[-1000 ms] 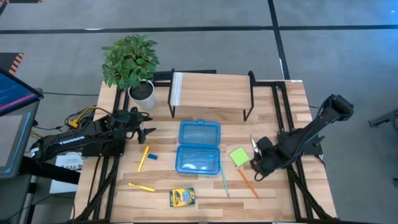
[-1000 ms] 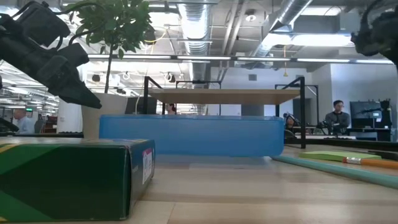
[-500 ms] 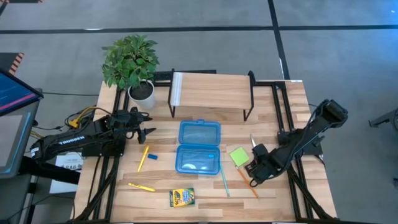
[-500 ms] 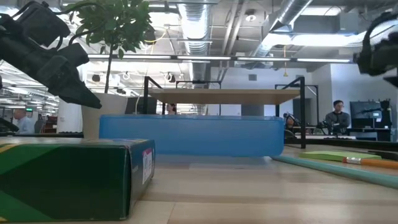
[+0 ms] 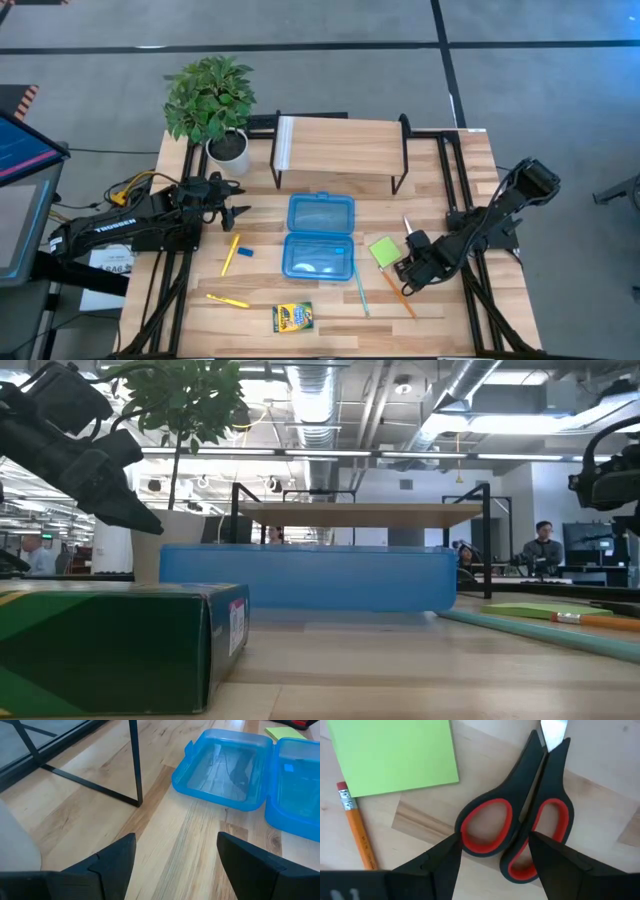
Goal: Pack school essentials
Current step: Put the black scissors into the blue supply box
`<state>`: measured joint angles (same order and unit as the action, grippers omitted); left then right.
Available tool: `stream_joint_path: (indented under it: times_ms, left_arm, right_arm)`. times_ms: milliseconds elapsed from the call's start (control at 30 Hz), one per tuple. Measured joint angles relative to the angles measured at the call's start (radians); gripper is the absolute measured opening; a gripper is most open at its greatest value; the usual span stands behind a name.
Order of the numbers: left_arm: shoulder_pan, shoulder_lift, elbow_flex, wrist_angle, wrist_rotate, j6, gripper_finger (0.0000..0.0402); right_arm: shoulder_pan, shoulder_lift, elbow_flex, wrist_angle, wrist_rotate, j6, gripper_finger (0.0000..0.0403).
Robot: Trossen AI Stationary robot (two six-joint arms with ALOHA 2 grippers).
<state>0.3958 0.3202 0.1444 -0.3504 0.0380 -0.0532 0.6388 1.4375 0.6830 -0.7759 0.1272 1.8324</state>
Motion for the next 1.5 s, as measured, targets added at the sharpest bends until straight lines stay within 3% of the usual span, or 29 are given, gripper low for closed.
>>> stream_joint_path:
  times_ms: [600, 1067, 1300, 1500]
  left_arm:
    - [0.0, 0.0, 0.0, 0.0, 0.0, 0.0, 0.0267]
    - [0.0, 0.0, 0.0, 0.0, 0.0, 0.0, 0.0267]
    - [0.0, 0.0, 0.0, 0.0, 0.0, 0.0, 0.0267]
    - [0.0, 0.0, 0.0, 0.0, 0.0, 0.0, 0.0267]
  right_arm:
    - [-0.001, -0.035, -0.001, -0.046, -0.001, 0.026, 0.025]
    - [-0.066, 0.075, 0.005, 0.032, -0.02, -0.076, 0.0138]
    - [-0.057, 0.0, -0.003, -0.018, -0.004, -0.061, 0.0064]
    - [-0.021, -0.084, -0.003, -0.083, 0.037, -0.001, 0.006]
